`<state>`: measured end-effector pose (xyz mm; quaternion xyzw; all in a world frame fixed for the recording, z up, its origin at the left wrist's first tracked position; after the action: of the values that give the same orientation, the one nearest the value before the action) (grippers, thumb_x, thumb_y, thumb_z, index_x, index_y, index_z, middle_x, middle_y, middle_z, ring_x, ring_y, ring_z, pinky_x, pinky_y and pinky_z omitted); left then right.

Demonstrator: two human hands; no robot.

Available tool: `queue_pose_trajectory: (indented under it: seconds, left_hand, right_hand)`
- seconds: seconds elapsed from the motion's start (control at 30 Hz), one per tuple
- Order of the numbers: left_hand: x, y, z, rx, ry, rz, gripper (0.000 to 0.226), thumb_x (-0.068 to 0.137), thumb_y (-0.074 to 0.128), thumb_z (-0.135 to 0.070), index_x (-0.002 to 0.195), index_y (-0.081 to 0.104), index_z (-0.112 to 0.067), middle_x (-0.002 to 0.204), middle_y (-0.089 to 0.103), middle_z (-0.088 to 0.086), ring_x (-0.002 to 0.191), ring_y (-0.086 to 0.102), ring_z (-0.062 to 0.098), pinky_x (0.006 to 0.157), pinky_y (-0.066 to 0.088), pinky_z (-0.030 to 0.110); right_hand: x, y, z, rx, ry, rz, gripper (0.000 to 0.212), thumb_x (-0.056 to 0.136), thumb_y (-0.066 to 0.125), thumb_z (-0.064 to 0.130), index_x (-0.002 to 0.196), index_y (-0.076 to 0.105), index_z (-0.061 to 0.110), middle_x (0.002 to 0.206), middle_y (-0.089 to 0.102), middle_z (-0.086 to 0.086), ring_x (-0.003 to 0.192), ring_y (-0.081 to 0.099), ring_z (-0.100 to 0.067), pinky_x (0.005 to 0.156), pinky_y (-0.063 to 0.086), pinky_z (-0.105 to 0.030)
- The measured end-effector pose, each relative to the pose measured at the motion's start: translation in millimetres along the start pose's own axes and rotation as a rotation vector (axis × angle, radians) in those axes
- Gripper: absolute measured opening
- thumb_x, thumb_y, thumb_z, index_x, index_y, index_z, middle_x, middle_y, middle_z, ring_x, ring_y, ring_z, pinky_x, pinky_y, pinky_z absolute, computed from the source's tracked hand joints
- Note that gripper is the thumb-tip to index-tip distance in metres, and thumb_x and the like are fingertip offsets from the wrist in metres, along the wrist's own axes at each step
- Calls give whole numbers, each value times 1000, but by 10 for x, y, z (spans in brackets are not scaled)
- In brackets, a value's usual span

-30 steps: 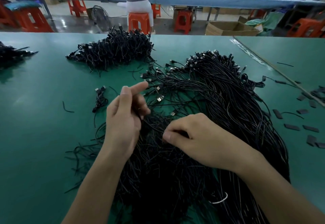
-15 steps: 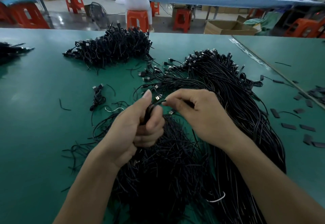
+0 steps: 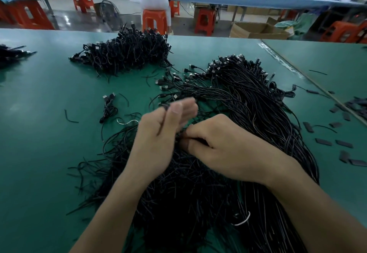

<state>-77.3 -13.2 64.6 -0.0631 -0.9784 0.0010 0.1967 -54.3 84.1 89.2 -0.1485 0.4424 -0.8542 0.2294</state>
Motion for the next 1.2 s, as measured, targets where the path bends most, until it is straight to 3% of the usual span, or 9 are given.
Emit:
queue_pose_trajectory:
  seconds: [0.13,0.23,0.33,0.5,0.7,0.83,0.93,1.03,1.2]
  left_hand:
    - [-32,107,24,246,-78,141,52,99,39,-47,81,72,-10,60,59,-7,53,51,7,51,42,29]
    - [-83,244,71,55,-238,272,54,98,38,-44,66,69,-13,55,64,1,50,62,14,55,51,25]
    - [-117,283,135,8,-327,339,58,96,36,-51,59,69,-20,42,42,-4,38,41,14,48,43,24]
    - [-154,218,206,-57,-394,417,70,99,34,-62,51,57,-16,46,26,6,41,25,16,43,32,21]
    - [-202,298,30,-546,-366,569,51,99,49,-48,57,56,-20,47,40,-10,39,36,6,49,46,22]
    - [-147,246,-71,-711,-274,484,49,103,38,-40,82,74,-14,61,63,-5,53,60,7,66,57,26]
    - [-64,175,-35,-854,-273,338,49,96,41,-41,105,78,-10,89,76,2,80,73,14,80,58,29]
    - [11,115,29,-882,-272,242,52,95,40,-41,120,72,-8,119,72,10,111,69,22,91,55,30]
    - [76,-4,123,-796,-237,127,51,99,34,-35,137,51,-5,135,63,12,129,58,25,100,51,30]
  right_hand:
    - [-30,-203,-11,5,-34,-117,26,91,67,33,70,68,18,59,56,14,48,48,-9,48,36,-28]
    - [-43,-330,-38,67,-33,-177,18,82,77,37,70,74,23,63,67,11,56,60,-8,52,50,-34]
    - [-36,-346,9,132,-81,-178,13,80,81,30,72,75,21,65,71,9,64,68,-7,61,56,-37]
    - [-73,-726,35,157,-170,-383,19,76,84,32,74,72,18,67,69,6,58,63,-10,54,47,-18]
    - [50,-672,-121,215,-93,-408,20,82,74,40,80,75,20,69,70,-1,59,62,-20,56,52,-37]
    - [121,-346,-274,328,18,-364,25,87,62,45,74,69,26,62,65,-3,52,52,-16,48,42,-31]
    - [128,-127,-300,338,39,-301,28,97,62,28,70,66,25,58,59,-5,48,44,-25,44,35,-35]
    - [101,-18,-337,275,106,-252,39,97,60,22,58,58,26,52,55,-2,40,34,-6,39,29,-23]
    - [59,150,-278,52,124,-88,38,99,47,45,78,62,17,63,60,-3,49,50,-17,50,46,-40]
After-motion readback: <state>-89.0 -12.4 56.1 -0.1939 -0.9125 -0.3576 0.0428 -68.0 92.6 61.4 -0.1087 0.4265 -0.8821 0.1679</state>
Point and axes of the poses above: each hand's wrist, its own x-axis towards the middle knuckle, its own y-axis out of the palm, z = x × y, the point moved 9 cm from there along x, towards the middle knuckle
